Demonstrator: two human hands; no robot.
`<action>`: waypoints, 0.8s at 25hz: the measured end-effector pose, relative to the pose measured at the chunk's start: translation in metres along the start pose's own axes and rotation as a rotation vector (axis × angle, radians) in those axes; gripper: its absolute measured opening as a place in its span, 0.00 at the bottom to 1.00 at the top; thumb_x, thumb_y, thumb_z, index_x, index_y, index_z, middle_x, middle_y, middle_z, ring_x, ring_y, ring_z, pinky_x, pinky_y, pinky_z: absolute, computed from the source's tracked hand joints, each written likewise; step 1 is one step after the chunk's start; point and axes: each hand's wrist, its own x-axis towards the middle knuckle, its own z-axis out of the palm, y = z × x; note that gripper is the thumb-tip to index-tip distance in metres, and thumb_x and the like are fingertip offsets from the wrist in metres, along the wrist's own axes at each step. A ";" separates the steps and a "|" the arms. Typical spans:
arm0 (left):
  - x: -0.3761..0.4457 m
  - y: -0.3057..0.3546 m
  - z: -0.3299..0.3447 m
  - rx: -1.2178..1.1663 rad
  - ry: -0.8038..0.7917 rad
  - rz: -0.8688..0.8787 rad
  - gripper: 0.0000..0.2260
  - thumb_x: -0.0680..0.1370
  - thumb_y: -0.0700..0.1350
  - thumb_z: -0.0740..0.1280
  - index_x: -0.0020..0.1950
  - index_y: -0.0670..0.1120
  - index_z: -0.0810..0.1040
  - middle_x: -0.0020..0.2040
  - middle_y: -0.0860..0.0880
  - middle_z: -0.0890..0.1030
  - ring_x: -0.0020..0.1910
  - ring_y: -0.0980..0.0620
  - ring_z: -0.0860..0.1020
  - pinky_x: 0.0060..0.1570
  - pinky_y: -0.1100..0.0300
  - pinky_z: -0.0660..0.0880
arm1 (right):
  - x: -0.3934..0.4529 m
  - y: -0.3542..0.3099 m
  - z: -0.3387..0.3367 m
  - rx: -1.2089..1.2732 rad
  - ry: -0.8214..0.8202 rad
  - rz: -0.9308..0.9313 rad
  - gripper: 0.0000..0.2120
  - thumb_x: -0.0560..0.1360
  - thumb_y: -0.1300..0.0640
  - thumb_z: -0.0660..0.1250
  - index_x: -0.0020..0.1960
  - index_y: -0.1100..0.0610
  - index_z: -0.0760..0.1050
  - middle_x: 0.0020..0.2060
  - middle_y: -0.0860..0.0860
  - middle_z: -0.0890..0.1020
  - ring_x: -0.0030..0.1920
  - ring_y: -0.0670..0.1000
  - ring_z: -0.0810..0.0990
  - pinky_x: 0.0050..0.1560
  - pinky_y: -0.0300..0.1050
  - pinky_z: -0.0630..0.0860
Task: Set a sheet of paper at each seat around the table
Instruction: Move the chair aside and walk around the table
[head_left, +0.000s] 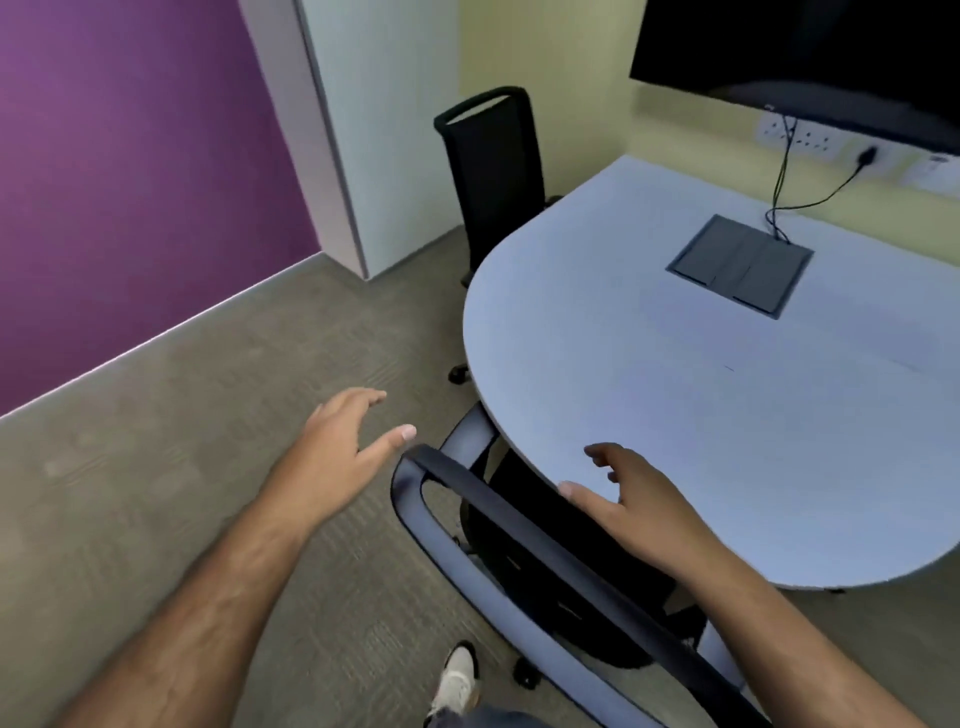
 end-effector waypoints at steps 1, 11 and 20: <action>0.025 -0.005 0.001 0.014 -0.045 0.004 0.31 0.78 0.71 0.58 0.74 0.53 0.72 0.73 0.55 0.73 0.72 0.52 0.69 0.68 0.52 0.69 | 0.017 -0.001 0.006 0.014 -0.019 0.026 0.43 0.69 0.19 0.60 0.77 0.41 0.66 0.72 0.38 0.73 0.69 0.44 0.76 0.67 0.50 0.76; 0.176 -0.063 0.034 0.155 -0.470 -0.058 0.29 0.81 0.66 0.60 0.75 0.49 0.73 0.73 0.48 0.74 0.71 0.49 0.73 0.69 0.48 0.72 | 0.159 -0.018 0.060 0.019 -0.188 0.239 0.36 0.74 0.35 0.71 0.77 0.48 0.68 0.73 0.48 0.75 0.69 0.51 0.77 0.66 0.48 0.74; 0.310 -0.139 0.072 0.317 -0.775 0.161 0.27 0.80 0.61 0.66 0.74 0.47 0.73 0.72 0.47 0.77 0.68 0.48 0.76 0.67 0.52 0.74 | 0.240 -0.027 0.130 -0.021 -0.208 0.586 0.30 0.76 0.42 0.72 0.74 0.53 0.71 0.70 0.56 0.77 0.68 0.56 0.76 0.66 0.47 0.73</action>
